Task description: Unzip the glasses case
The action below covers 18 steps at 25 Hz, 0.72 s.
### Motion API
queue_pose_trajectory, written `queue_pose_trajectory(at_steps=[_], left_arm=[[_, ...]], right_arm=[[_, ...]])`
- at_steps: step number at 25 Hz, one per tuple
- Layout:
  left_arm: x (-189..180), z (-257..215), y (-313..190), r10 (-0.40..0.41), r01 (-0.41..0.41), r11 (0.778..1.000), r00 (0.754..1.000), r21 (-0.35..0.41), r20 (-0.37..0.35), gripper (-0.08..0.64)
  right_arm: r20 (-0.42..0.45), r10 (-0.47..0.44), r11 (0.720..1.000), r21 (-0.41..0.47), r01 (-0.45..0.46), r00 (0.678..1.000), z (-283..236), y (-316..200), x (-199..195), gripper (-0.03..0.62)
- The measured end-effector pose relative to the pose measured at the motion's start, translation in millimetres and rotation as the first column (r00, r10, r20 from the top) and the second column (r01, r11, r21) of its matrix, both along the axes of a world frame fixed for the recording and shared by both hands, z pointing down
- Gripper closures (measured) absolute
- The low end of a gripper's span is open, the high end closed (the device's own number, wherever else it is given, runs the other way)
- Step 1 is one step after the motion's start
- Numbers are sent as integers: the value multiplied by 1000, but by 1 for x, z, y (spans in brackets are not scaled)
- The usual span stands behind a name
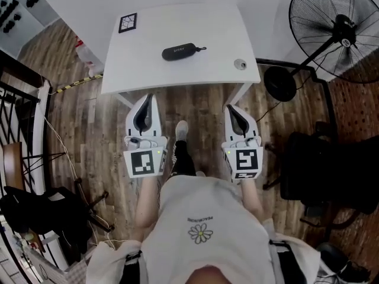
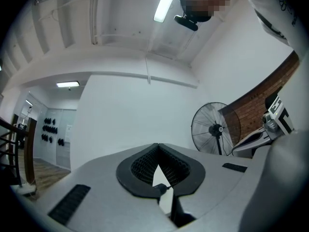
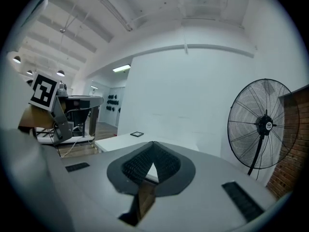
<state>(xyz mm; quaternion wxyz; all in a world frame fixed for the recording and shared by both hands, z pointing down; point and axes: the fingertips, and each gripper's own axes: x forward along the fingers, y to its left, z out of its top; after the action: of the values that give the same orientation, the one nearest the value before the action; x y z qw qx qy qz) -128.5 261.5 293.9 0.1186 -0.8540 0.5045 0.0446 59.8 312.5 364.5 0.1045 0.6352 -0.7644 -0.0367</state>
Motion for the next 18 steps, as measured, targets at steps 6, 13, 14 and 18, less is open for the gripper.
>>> queue_pose_trajectory(at_steps=[6, 13, 14, 18], left_arm=[[5, -3, -89, 15, -15, 1000, 1000, 4, -21, 546], [7, -2, -217, 64, -64, 998, 998, -25, -15, 545], [7, 0, -235, 74, -74, 997, 997, -36, -17, 546], [3, 12, -298, 107, -108, 992, 994, -63, -12, 545]], right_arm=[[61, 65, 998, 23, -66, 996, -12, -84, 12, 586], [66, 62, 996, 53, -66, 996, -29, -203, 7, 584], [70, 67, 997, 46, -70, 995, -29, -221, 5, 584], [66, 93, 995, 18, -95, 993, -26, -282, 0, 586]])
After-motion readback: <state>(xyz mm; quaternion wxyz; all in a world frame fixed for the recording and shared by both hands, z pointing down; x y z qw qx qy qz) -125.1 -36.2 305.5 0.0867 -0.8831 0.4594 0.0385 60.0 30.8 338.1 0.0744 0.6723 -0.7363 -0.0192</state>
